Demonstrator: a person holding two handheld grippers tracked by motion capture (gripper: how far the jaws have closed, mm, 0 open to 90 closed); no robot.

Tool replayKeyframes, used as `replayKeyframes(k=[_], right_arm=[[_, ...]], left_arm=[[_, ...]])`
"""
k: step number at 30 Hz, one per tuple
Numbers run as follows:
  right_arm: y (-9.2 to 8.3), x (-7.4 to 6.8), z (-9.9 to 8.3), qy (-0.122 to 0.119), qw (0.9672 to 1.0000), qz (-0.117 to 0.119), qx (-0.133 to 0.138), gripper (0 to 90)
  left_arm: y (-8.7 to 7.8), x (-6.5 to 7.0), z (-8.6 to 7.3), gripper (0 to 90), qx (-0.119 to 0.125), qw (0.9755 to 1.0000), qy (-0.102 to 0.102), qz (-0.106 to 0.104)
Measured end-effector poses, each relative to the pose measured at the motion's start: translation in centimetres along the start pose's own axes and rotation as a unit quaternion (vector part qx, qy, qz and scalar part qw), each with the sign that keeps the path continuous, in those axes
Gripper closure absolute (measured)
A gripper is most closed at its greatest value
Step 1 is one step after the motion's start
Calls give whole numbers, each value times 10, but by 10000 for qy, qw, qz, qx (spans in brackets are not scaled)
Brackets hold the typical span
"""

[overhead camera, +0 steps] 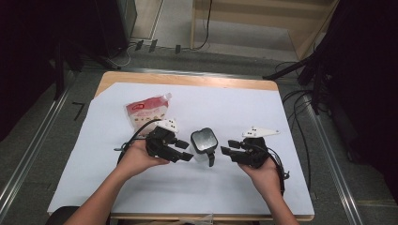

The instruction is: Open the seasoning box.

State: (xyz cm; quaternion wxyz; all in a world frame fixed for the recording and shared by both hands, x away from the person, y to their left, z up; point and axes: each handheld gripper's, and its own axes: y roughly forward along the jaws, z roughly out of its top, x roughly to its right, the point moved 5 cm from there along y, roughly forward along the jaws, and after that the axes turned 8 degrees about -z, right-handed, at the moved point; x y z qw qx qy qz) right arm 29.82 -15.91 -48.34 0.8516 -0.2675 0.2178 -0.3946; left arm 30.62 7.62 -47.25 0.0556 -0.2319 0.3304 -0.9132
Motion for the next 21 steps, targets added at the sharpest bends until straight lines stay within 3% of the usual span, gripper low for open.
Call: replayKeyframes(k=[6, 14, 15, 21], right_arm=[[-6, -11, -5, -41, 9998, 175, -19, 623], [-9, -31, -11, -397, 9984, 381, -89, 820], [-7, -36, -13, -477, 9976, 488, -147, 875], [1, -46, -16, -564, 9962, 627, -237, 900]], left_arm=[[-2, -4, -1, 456, -7, 10000, -34, 53], [-5, -8, -1, 434, 62, 9999, -48, 92], [-5, -8, -1, 432, 53, 9999, -44, 111], [-6, -9, -1, 427, 99, 9998, -81, 157]])
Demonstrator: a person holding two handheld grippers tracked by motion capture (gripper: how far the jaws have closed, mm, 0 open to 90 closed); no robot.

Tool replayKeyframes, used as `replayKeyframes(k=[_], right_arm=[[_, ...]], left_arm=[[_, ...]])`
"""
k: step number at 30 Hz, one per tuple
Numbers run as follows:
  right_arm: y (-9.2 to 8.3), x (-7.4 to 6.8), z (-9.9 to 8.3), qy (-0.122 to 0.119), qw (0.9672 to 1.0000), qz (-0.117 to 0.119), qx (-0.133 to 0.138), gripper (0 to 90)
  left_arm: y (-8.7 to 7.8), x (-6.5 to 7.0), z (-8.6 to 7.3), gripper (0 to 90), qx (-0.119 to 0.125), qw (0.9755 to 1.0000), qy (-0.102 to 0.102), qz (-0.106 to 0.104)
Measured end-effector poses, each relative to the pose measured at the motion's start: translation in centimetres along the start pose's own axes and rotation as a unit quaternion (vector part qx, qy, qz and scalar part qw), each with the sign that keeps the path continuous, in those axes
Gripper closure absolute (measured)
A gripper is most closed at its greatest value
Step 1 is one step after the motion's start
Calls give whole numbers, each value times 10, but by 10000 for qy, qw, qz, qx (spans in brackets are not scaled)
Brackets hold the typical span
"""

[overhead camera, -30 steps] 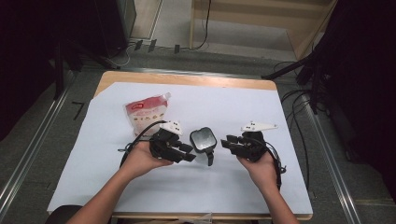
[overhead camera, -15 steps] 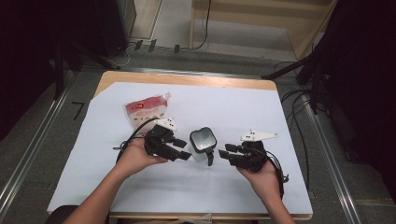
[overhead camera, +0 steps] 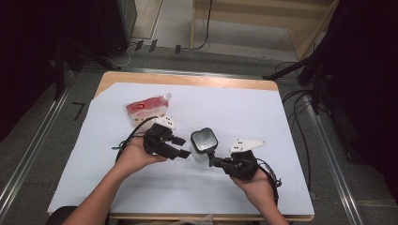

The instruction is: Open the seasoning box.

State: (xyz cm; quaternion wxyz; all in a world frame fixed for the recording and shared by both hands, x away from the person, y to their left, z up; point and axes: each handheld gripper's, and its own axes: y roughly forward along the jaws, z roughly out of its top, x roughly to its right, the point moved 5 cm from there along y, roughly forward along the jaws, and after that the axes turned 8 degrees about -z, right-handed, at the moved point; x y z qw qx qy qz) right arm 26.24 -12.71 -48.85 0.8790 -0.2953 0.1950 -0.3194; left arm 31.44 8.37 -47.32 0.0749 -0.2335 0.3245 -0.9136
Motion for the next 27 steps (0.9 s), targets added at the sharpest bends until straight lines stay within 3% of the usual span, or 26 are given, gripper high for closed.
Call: replayKeyframes(k=[13, 17, 27], right_arm=[[16, -5, -1, -22, 10000, 32, -86, 900], [21, -6, -3, -8, 9999, 47, -159, 900], [24, -4, -5, 1, 9997, 47, -252, 900]], left_arm=[[-1, 1, 0, 415, -18, 10000, 21, 74], [-1, -1, 0, 418, -1, 9998, 49, 182], [-2, -1, 0, 418, 21, 9999, 8, 157]])
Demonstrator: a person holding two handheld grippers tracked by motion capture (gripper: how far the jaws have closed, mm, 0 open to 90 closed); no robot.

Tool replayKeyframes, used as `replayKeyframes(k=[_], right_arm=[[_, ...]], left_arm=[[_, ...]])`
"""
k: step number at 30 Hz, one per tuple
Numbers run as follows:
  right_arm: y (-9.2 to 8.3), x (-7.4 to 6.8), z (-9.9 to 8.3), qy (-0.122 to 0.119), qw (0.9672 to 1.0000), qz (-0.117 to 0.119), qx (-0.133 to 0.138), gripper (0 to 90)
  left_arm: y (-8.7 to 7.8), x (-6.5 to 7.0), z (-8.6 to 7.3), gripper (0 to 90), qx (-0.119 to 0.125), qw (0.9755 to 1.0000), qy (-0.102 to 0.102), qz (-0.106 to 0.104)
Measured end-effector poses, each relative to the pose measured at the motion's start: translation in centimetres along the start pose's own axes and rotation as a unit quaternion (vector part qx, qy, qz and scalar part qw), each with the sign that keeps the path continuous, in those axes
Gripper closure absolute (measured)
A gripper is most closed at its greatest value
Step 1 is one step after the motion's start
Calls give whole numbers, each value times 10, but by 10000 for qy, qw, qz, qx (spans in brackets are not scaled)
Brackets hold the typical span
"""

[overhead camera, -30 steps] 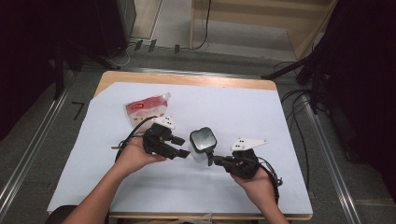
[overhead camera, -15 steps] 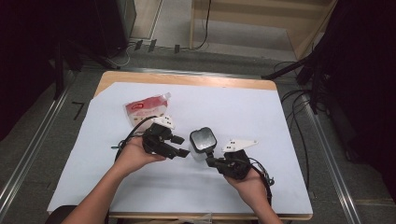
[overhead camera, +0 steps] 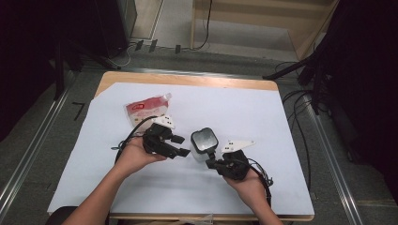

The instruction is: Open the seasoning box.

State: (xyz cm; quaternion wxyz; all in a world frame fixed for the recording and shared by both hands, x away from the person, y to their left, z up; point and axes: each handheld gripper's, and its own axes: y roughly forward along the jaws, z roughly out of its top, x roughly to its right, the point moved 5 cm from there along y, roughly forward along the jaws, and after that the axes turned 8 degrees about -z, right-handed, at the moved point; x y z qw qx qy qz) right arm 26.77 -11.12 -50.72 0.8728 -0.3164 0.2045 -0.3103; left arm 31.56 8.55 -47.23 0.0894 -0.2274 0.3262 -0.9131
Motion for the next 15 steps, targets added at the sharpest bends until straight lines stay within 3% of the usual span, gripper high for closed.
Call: replayKeyframes(k=[15], right_arm=[[-10, 23, -1, 294, 9994, -191, -11, 900]], left_arm=[[0, 0, 0, 417, 1, 10000, 28, 23]])
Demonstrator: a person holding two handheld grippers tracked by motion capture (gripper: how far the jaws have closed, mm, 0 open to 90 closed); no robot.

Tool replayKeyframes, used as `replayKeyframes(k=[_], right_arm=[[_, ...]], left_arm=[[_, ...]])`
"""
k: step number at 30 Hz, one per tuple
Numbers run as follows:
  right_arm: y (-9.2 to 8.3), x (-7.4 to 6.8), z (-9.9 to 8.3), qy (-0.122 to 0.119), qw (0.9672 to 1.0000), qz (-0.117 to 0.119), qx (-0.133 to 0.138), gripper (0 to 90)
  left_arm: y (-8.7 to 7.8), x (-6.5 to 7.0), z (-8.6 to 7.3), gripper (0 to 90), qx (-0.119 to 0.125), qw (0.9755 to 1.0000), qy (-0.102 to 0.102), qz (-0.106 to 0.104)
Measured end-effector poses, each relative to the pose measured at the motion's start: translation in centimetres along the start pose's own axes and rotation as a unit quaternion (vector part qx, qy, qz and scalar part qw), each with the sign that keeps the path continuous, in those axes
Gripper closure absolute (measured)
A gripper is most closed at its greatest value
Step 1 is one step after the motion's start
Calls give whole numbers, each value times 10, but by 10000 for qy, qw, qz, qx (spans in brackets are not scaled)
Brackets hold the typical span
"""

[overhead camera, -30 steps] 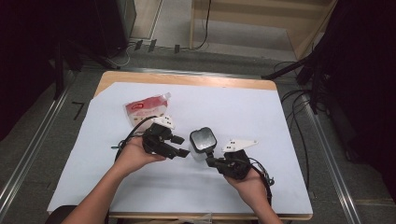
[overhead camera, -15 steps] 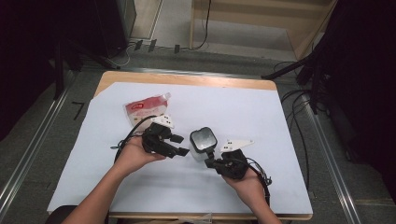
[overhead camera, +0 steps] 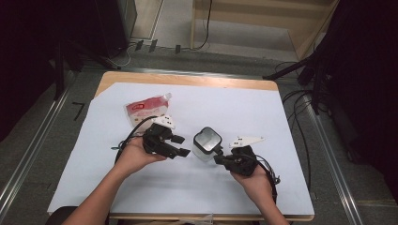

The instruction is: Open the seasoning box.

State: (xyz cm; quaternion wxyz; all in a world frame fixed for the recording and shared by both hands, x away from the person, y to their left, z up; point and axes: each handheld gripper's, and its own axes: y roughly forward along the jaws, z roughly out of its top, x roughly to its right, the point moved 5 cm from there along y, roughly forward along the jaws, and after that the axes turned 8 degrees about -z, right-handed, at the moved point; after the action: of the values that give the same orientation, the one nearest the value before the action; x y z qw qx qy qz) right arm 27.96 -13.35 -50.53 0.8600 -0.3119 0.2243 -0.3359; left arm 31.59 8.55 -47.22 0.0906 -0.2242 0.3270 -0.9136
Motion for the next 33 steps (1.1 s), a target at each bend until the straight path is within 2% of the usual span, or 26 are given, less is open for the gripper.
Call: replayKeyframes(k=[9, 14, 19, 20, 25, 30, 31, 32, 33], right_arm=[[-5, 18, 0, 148, 9997, -202, -6, 900], [-9, 26, 0, 220, 9994, -277, 4, 900], [-11, 35, 0, 308, 9989, -360, 27, 900], [-11, 38, 0, 339, 9987, -382, 11, 900], [-13, 50, 1, 417, 9981, -464, -1, 900], [-13, 59, 1, 483, 9975, -520, -10, 900], [-13, 60, 2, 467, 9975, -529, -20, 900], [-12, 60, 2, 440, 9975, -544, -42, 900], [-12, 62, 2, 392, 9976, -572, -53, 900]], left_arm=[[0, 0, 0, 417, 45, 10000, 15, -11], [0, 0, 0, 419, -28, 10000, 28, 16], [1, 0, 1, 423, 48, 10000, 16, -23], [2, 1, 1, 430, 101, 9999, 41, -25], [5, -3, 2, 444, 76, 9998, 157, 22], [12, -3, 8, 469, 258, 9988, 422, 69], [12, -4, 9, 468, 274, 9981, 533, 146], [13, -5, 11, 468, 311, 9978, 543, 214], [13, -6, 13, 459, 344, 9978, 530, 193]])
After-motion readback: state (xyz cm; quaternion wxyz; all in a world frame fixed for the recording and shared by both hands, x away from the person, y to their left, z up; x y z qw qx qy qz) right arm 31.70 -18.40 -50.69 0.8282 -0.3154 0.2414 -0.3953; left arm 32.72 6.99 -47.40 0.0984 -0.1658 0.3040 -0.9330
